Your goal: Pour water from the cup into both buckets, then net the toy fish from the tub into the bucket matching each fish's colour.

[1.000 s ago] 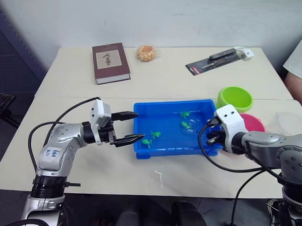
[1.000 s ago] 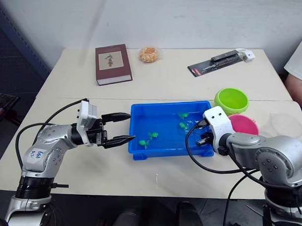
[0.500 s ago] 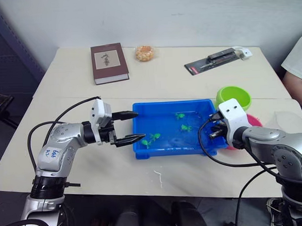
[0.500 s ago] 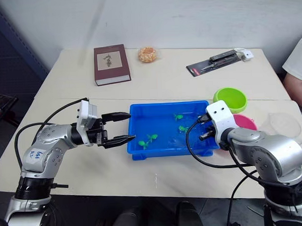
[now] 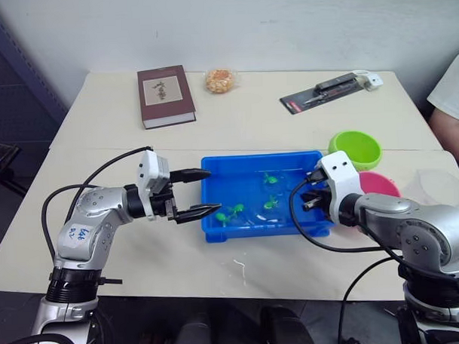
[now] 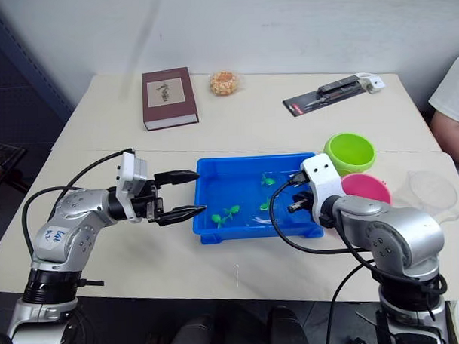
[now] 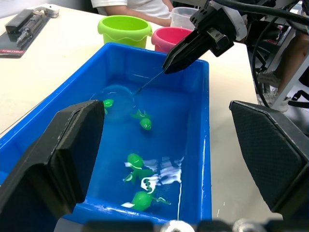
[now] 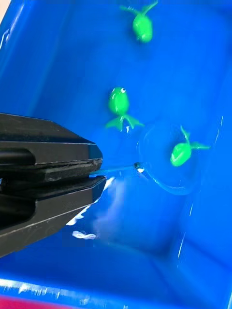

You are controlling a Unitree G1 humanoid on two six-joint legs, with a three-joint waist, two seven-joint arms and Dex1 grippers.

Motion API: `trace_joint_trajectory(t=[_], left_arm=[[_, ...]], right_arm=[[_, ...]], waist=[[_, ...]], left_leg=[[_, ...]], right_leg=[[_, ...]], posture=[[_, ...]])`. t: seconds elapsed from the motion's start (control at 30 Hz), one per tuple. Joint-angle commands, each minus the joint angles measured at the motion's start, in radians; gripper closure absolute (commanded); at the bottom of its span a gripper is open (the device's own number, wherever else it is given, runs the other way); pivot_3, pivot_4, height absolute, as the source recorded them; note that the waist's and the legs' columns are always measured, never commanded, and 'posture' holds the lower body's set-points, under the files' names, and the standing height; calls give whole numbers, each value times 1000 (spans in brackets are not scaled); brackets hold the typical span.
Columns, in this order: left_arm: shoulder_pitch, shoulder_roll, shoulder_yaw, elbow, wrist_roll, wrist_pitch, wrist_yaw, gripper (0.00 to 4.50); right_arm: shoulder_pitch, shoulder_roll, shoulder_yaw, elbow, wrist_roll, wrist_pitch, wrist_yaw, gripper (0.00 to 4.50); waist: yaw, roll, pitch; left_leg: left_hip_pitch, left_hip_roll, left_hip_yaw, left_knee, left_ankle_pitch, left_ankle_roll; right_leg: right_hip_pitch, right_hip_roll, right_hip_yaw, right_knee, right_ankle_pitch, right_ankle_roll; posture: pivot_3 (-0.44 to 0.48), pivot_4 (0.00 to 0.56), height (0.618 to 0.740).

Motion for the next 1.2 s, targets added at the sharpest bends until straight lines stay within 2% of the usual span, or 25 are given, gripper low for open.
trace_joint_trajectory(t=[0.03, 0.17, 0.33, 0.43, 0.5, 0.73, 0.97, 1.2], left_arm=[[1, 8, 18, -23, -15, -11, 0, 61], [4, 12, 20, -27, -14, -7, 2, 61], [0, 7, 30, -33, -29, 5, 10, 61], [-6, 8, 37, -30, -39, 13, 10, 61], [-7, 12, 41, -27, -46, 17, 7, 61], [-25, 14, 44, 6, -51, 5, -20, 61], [-88, -15, 25, 79, -43, -26, -50, 61], [-122, -45, 6, 119, -33, -47, -60, 61]], right_arm=[[-17, 30, -30, -14, -17, 14, 10, 4500], [-20, 88, -107, -20, -13, 62, 25, 4500], [-25, 90, -181, -45, 43, 83, 63, 4500], [5, 45, -254, -80, 119, 83, 107, 4500], [45, 14, -356, -94, 226, 83, 142, 4500], [170, -102, -530, -81, 489, 83, 137, 4500], [326, -182, -701, -110, 630, 58, 150, 4500], [392, -313, -798, -56, 665, -62, 132, 4500]], waist=[[0, 0, 0], [0, 0, 0], [0, 0, 0], [1, 0, 0], [5, 0, 0], [1, 0, 0], [10, 0, 0], [4, 0, 0]], left_leg=[[0, 0, 0, 0, 0, 0], [0, 0, 0, 0, 0, 0], [0, 0, 0, 0, 0, 0], [0, 0, 0, 0, 0, 0], [0, 0, 0, -1, 0, 0], [-1, 0, 0, -1, 0, 1], [0, -1, 0, -1, -1, 1], [0, -1, 1, 0, -1, 2]], right_leg=[[0, 0, 0, 0, 0, 0], [0, 0, 0, 0, 0, 0], [0, 0, 0, 0, 0, 0], [0, 0, 0, 0, 0, 0], [0, 0, 0, 0, 0, 0], [1, -1, 0, -1, 0, 0], [1, 0, -1, -1, 0, 0], [2, 1, 1, -2, 1, 2]], posture=[[0, 150, 738], [0, 150, 738], [0, 150, 738], [0, 150, 738], [0, 150, 738], [0, 150, 738], [0, 150, 738], [0, 150, 738]])
